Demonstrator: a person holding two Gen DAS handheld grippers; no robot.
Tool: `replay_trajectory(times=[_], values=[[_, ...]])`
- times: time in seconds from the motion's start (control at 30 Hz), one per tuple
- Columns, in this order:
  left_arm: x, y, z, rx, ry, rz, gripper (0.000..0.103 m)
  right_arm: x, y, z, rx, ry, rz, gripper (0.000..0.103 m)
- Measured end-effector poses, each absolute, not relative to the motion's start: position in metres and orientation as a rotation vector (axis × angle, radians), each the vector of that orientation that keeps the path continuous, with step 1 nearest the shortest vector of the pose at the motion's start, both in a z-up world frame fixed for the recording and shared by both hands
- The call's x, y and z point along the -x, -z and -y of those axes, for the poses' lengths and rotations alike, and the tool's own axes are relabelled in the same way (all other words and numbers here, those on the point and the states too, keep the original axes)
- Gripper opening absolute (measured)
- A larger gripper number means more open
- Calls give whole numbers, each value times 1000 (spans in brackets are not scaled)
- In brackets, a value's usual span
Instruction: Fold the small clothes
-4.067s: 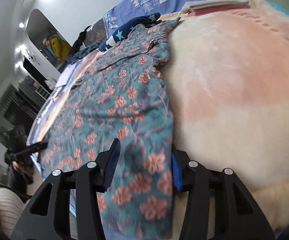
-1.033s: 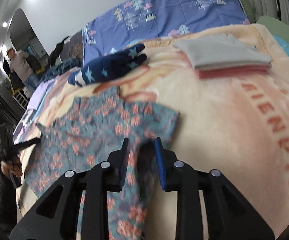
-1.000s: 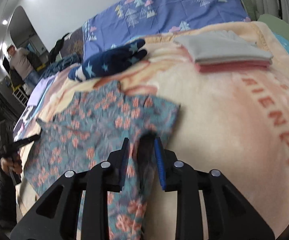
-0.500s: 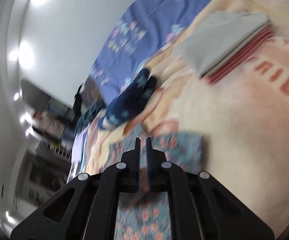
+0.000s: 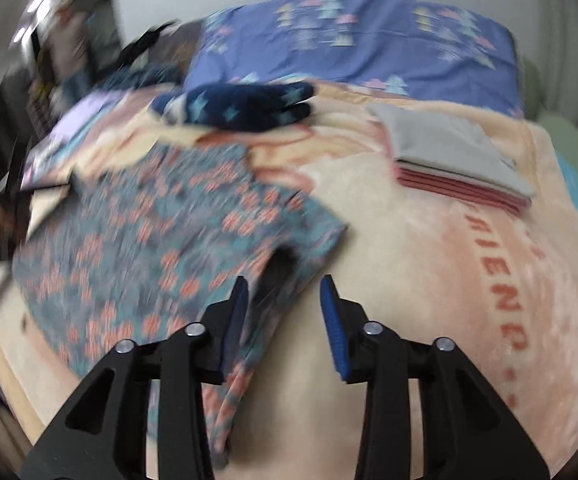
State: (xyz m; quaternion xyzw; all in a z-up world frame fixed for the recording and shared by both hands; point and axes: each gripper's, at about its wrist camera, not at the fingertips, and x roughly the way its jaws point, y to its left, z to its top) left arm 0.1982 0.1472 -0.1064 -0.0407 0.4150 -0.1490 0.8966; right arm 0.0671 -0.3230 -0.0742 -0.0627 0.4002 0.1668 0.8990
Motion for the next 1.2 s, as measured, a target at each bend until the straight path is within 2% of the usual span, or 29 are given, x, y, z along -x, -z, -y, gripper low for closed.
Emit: replay_trajectory(times=[0.03,0.07,0.13,0.17,0.2,0.23,0.37,0.43,0.6,0.67,0.7,0.73,0.8,0.87,0.9,0.93,0.97,1.1,1.2], values=[[-198,107,-147,84,311,-863,55,-64,77,316,142,-390,-834,57],[-199,107,-146,83,316,-865,56,-63,79,311,135,-434,-833,57],[-200,108,-143,75,324,-872,59,-73,85,303,85,-490,-845,57],[-201,109,-142,71,326,-875,60,-87,91,301,48,-484,-867,52],[-202,109,-141,66,326,-879,61,-98,93,301,14,-477,-885,19],[-204,109,-140,62,326,-882,61,-113,94,304,-56,-464,-898,0],[-208,105,-142,68,312,-877,60,-147,75,360,-450,-295,-700,0],[-211,104,-145,87,305,-881,55,-153,74,387,-577,-174,-667,3],[-210,105,-148,92,316,-876,52,-128,66,365,-243,-225,-767,5],[-210,107,-148,101,319,-879,52,-110,66,358,-185,-297,-794,23],[-210,108,-147,103,321,-880,52,-103,67,356,-171,-317,-799,39],[-210,109,-146,99,324,-879,52,-97,69,352,-148,-340,-806,48],[-210,109,-144,96,328,-877,54,-92,75,338,-101,-365,-838,54],[-208,109,-144,96,334,-877,56,-95,84,326,-87,-398,-881,55],[-207,109,-144,93,336,-876,57,-97,87,321,-82,-412,-888,46],[-206,109,-144,87,336,-877,58,-103,90,316,-97,-435,-899,7],[-204,108,-144,84,336,-879,59,-109,91,317,-154,-450,-910,4],[-201,102,-146,69,339,-871,61,-154,95,391,-738,-281,-794,4],[-196,96,-152,85,346,-850,62,-161,98,405,-783,-256,-805,12]])
